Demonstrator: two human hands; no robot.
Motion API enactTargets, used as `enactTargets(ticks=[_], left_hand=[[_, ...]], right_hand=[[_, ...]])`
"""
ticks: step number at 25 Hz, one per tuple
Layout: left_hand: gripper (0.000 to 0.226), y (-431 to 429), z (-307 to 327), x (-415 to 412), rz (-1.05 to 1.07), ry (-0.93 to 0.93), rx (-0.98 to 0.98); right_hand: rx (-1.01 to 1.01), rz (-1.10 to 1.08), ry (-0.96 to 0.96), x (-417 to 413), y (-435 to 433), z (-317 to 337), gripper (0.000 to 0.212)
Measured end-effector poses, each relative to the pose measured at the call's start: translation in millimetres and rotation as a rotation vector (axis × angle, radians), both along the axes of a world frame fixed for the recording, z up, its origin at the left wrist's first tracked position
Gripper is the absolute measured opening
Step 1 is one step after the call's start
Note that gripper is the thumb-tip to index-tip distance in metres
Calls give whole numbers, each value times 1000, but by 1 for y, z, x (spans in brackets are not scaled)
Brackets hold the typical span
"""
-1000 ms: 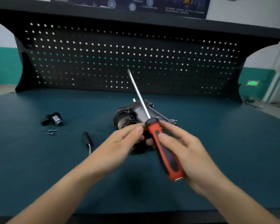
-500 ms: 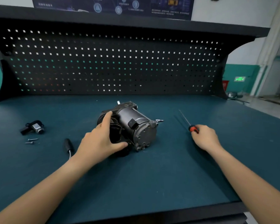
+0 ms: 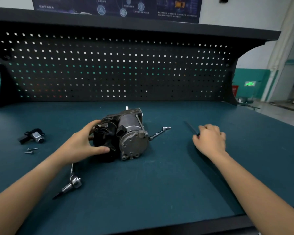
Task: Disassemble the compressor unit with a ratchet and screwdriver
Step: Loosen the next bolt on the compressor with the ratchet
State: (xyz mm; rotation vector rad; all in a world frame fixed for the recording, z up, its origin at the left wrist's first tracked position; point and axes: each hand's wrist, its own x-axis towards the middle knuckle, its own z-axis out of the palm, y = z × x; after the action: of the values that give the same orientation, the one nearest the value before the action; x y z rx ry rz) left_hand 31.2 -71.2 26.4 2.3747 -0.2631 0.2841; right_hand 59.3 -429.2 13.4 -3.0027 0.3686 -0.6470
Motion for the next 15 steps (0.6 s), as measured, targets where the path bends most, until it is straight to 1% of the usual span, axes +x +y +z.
enactTargets(ticks=[2,4,6,8,9,10,11,13,15], left_hand=[[92,10,3,-8,51,-15,67],[84,26,-3,-32,153,-101,171],[79,34,-20,-67,165,-101,311],[58,35,-41,-93,127,-74,414],[46,35,-48,-97,113,-122,421],[39,37,-53,-96,102,-198,413],[36,38,-54,-93,97,-268,404],[32,39,-52,-90,102,-274,397],[31,55,-63,-88,116,-310,429]], right_hand=[[-45,214,-73,8,16,-1,38],[-8,391,-49,21,35,-2,38],[52,517,53,35,57,-7,40],[70,630,215,45,81,-13,41],[50,649,263,47,90,-16,39],[35,649,264,49,94,-18,36],[28,638,228,50,94,-18,33],[9,592,165,45,82,-15,32],[-39,536,167,32,61,-14,33]])
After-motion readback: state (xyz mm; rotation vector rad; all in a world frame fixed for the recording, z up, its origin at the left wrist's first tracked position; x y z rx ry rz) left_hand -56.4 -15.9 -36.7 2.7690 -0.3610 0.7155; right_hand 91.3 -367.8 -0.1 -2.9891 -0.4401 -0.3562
